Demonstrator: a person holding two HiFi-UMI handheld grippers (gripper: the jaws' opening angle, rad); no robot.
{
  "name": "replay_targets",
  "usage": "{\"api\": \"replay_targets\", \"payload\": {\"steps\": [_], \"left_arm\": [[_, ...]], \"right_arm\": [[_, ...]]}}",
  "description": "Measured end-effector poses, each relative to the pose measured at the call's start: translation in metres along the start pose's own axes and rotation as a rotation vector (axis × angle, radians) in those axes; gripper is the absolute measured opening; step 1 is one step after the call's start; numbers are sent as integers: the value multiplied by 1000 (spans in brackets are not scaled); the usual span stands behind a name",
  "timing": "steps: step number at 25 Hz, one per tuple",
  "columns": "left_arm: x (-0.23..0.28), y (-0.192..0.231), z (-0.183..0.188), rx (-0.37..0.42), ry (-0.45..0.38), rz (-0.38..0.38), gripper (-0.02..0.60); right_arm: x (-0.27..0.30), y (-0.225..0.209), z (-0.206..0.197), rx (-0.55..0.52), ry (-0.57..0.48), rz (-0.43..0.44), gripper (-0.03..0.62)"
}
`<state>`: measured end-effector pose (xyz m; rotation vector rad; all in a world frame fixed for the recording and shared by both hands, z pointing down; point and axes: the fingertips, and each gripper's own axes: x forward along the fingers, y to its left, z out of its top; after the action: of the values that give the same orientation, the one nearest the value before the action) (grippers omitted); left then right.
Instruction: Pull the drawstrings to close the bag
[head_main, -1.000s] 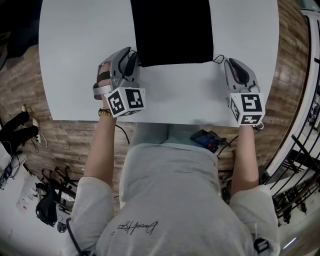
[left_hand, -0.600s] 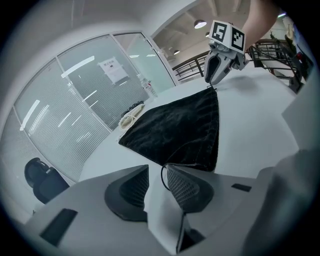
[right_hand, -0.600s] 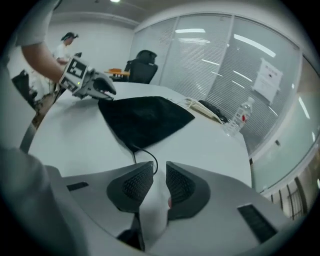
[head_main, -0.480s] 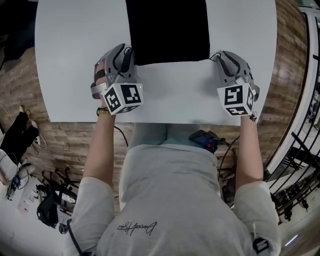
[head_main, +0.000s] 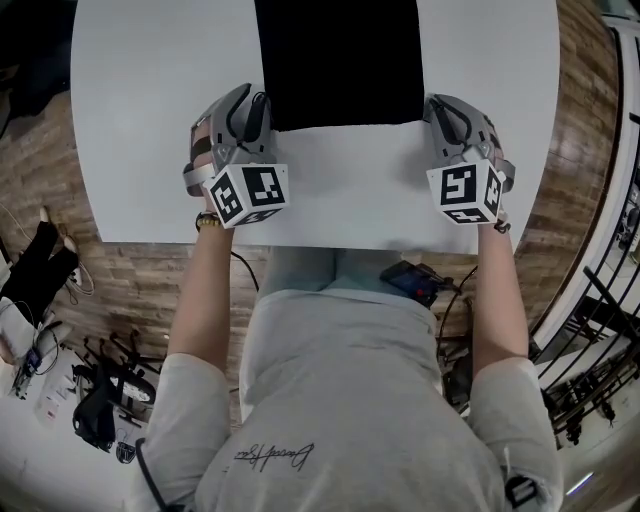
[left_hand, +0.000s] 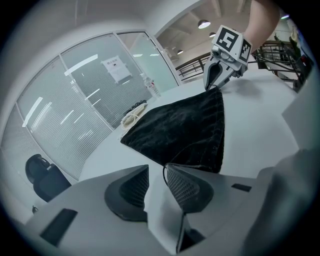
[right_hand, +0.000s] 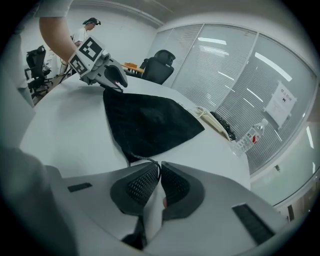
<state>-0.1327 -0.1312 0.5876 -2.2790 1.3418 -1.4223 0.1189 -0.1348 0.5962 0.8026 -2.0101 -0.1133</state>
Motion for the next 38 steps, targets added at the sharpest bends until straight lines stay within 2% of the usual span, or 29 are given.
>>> {"api": "replay_targets", "payload": {"steps": [5, 9, 21, 25, 33, 38], "left_arm": [[6, 6, -3, -21, 1, 14, 121], [10, 12, -3, -44, -9, 28, 113], [5, 45, -5, -159, -8, 196, 66], [-1, 57, -4, -236, -12, 240, 52], [-13, 65, -4, -335, -27, 266, 18], [-21, 65, -2, -402, -29, 242, 12]], "right_arm": [[-3, -5, 10, 35, -49, -83, 28], [-4, -2, 10, 56, -58, -91, 28], [-12, -8, 2, 138, -50, -172, 28], [-18, -16, 0, 177, -47, -203, 28], [-28, -24, 13, 244, -71, -240, 28], [-34, -30, 17, 287, -70, -237, 28]]}}
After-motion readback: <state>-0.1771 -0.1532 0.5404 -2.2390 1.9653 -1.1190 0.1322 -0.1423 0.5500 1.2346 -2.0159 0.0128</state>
